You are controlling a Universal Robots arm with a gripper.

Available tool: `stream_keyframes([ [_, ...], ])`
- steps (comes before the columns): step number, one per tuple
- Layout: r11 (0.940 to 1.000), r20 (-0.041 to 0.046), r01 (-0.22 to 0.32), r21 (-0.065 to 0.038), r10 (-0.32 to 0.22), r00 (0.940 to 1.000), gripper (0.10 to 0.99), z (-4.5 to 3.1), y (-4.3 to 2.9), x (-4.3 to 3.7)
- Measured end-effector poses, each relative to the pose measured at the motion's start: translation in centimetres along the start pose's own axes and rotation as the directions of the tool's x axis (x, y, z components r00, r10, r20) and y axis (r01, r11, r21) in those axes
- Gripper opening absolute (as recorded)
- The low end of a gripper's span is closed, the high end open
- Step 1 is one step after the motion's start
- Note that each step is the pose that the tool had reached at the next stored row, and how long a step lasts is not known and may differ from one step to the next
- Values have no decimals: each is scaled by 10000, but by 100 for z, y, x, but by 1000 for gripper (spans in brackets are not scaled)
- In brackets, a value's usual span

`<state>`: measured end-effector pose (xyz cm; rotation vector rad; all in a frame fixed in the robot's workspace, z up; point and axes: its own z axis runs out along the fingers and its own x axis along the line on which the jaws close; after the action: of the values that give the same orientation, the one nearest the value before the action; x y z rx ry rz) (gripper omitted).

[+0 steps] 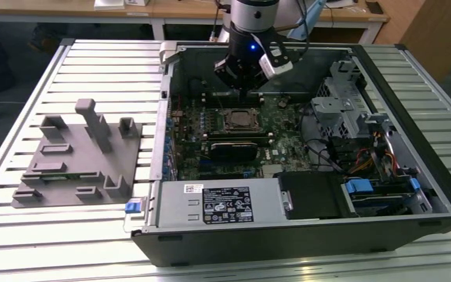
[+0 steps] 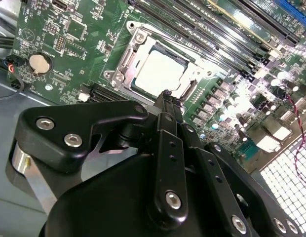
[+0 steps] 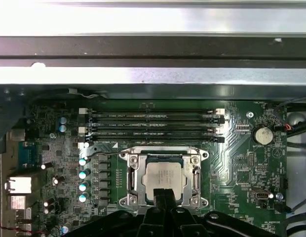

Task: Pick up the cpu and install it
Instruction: 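Install the first cpu locking lever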

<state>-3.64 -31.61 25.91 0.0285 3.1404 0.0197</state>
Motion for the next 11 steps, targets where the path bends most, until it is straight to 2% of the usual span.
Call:
stream_keyframes([
  [11,10000,0,17,1,-17,10000,106,0,-3,166],
])
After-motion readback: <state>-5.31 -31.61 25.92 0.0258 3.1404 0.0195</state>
